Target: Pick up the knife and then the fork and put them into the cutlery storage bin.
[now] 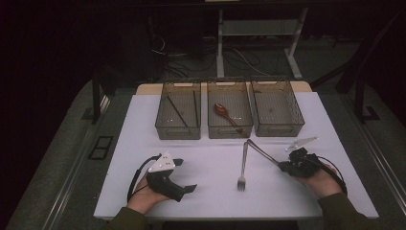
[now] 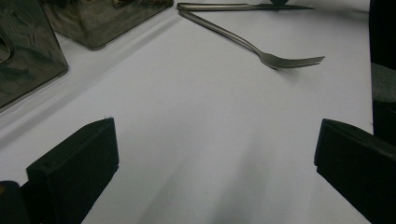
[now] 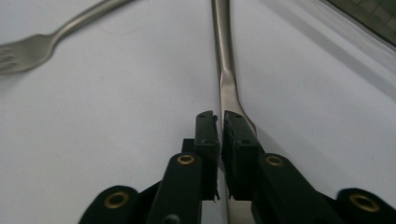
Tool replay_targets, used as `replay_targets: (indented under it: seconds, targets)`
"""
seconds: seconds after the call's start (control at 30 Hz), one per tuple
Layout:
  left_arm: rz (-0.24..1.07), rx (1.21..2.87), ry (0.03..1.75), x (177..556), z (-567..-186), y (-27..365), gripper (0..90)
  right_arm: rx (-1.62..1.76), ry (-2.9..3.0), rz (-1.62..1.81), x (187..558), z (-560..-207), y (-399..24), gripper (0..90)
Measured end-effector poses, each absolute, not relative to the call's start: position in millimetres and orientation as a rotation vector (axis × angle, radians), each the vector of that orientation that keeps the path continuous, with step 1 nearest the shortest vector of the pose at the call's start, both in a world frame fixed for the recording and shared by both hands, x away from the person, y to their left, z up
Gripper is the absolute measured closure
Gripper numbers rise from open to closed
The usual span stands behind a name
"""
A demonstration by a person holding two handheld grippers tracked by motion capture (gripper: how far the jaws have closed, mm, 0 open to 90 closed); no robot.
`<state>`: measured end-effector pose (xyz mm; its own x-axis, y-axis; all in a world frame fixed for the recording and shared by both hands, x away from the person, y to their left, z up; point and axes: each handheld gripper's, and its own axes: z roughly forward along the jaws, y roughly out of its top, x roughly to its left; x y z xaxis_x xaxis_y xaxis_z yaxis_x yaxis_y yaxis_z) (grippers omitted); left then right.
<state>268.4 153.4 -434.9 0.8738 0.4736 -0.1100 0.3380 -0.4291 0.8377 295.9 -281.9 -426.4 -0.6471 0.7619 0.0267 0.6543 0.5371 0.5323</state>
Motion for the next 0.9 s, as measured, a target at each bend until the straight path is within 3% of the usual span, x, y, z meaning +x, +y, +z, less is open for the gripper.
replay_targets:
  seconds: [0.2, 0.4, 0.67, 0.9]
  targets:
    - [0.171, 2.063, 0.591, 268.9, -435.3, 154.2, 0.0, 1.200, 2.601, 0.836, 300.4, -414.6, -286.1, 59.4]
    - [0.171, 2.058, 0.596, 270.8, -435.9, 155.9, 0.0, 1.198, 2.643, 0.831, 317.6, -405.6, -278.4, 45.4]
    - [0.166, 2.063, 0.583, 276.6, -438.8, 157.5, 0.0, 1.152, 2.720, 0.767, 347.4, -402.7, -256.8, 43.5]
    - [0.165, 2.066, 0.575, 277.6, -438.8, 158.1, 0.0, 1.099, 2.779, 0.623, 365.3, -402.5, -242.3, 57.8]
